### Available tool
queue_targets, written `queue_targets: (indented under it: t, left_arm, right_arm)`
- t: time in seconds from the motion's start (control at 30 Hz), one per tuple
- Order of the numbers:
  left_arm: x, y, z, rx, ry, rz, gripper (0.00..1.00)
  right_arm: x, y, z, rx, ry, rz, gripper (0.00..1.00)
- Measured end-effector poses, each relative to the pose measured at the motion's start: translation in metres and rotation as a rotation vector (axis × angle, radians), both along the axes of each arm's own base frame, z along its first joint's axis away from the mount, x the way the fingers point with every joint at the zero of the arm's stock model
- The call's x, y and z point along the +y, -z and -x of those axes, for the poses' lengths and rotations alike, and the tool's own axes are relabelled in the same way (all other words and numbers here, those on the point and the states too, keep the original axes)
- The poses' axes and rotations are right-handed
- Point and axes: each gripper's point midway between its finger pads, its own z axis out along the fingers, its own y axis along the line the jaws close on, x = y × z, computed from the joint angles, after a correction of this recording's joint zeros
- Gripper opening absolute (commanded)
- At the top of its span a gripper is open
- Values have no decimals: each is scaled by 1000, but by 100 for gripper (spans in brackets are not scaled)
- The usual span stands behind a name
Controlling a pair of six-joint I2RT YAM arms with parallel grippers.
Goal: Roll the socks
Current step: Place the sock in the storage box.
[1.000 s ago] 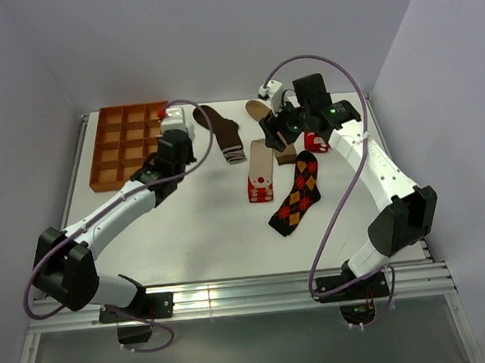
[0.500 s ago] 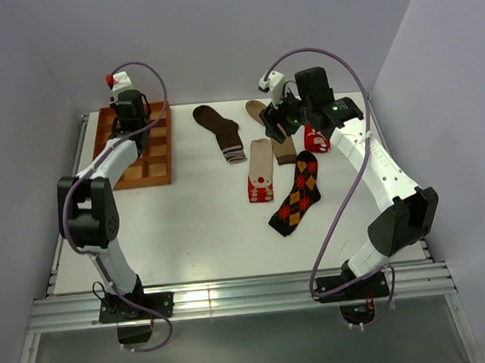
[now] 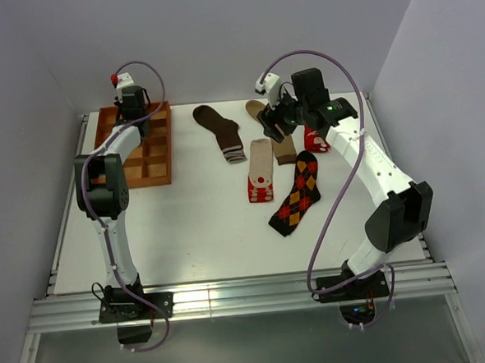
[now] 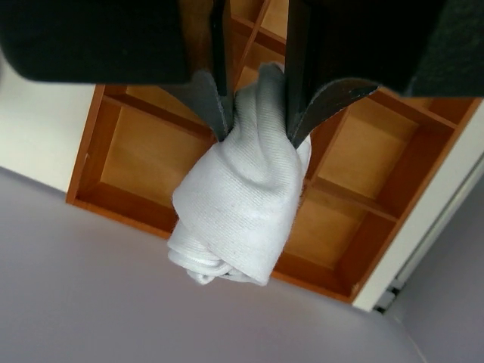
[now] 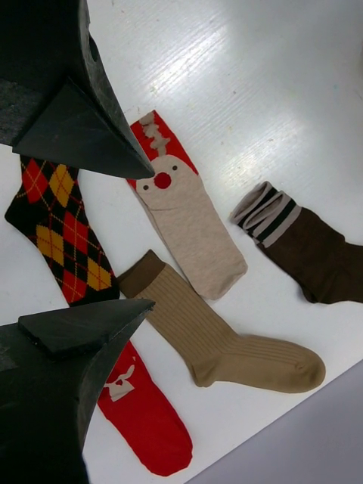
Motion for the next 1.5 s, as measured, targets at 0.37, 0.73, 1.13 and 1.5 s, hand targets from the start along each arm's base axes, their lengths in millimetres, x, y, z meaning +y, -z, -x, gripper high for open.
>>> queue_targets:
  t: [0.37,0.73,1.13,1.5]
  left_arm:
    - [16,35,11,111,-24,43,0]
    - [15,56,17,173,-22,66,0]
    - [9,73,25,227,-14,107,0]
    - [7,86,30,260,-5,207,0]
  right_arm:
    - [4,21,-5,42,-16,12,72]
    - [6,26,-4,55,-27,7,72]
    - [8,34,-2,76,-35,7,72]
    - [9,38,-1,91,-43,3,72]
